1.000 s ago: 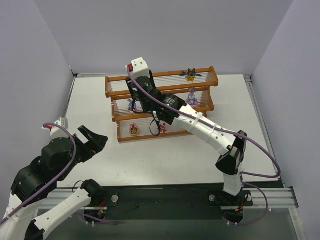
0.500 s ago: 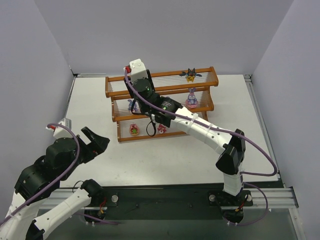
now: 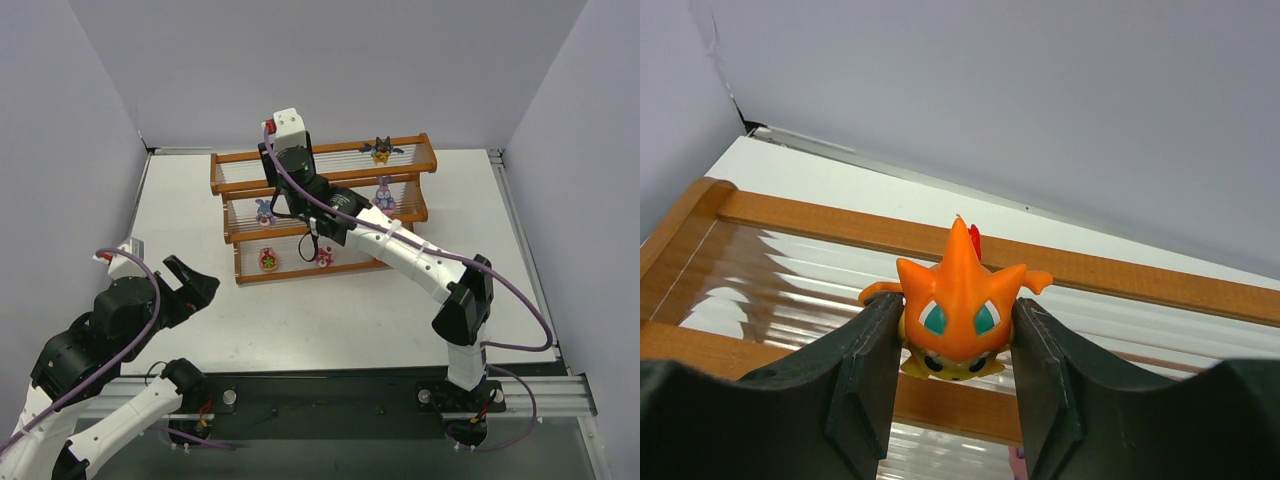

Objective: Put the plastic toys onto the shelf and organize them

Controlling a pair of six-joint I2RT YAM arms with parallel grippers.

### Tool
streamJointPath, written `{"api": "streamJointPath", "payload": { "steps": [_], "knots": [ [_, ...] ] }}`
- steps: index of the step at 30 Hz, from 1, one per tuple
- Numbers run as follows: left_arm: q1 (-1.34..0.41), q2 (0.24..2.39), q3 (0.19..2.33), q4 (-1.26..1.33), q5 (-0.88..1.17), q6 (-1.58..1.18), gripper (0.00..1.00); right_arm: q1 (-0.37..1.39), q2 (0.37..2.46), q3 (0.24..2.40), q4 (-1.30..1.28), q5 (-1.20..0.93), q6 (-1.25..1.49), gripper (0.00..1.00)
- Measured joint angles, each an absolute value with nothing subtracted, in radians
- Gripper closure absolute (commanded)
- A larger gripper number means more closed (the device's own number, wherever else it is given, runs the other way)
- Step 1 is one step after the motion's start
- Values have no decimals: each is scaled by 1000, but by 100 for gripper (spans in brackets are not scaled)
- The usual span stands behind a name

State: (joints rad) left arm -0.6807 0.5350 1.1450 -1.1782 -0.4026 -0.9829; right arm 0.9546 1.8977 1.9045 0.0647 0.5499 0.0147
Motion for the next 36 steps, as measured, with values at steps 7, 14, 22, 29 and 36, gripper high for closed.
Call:
{"api": "streamJointPath", "payload": {
  "steps": [7, 14, 22, 29, 36],
  "knots": [
    [-681, 535, 1141, -1178, -403, -983, 4, 937, 1916, 1897, 64, 530, 53, 100],
    [-681, 535, 1141, -1179, -404, -983, 4, 937, 1923, 1887, 73, 515, 86, 100],
    [-681, 535, 1141, -1179, -405, -982, 4, 943, 1923, 1856, 112, 509, 101, 88],
    [-681, 535, 1141, -1179, -408, -982, 4, 950, 1919, 1813, 194, 515, 80, 81],
    [-681, 535, 1140, -1179, -409, -982, 4, 950, 1919, 1809, 201, 517, 74, 66]
  ]
}}
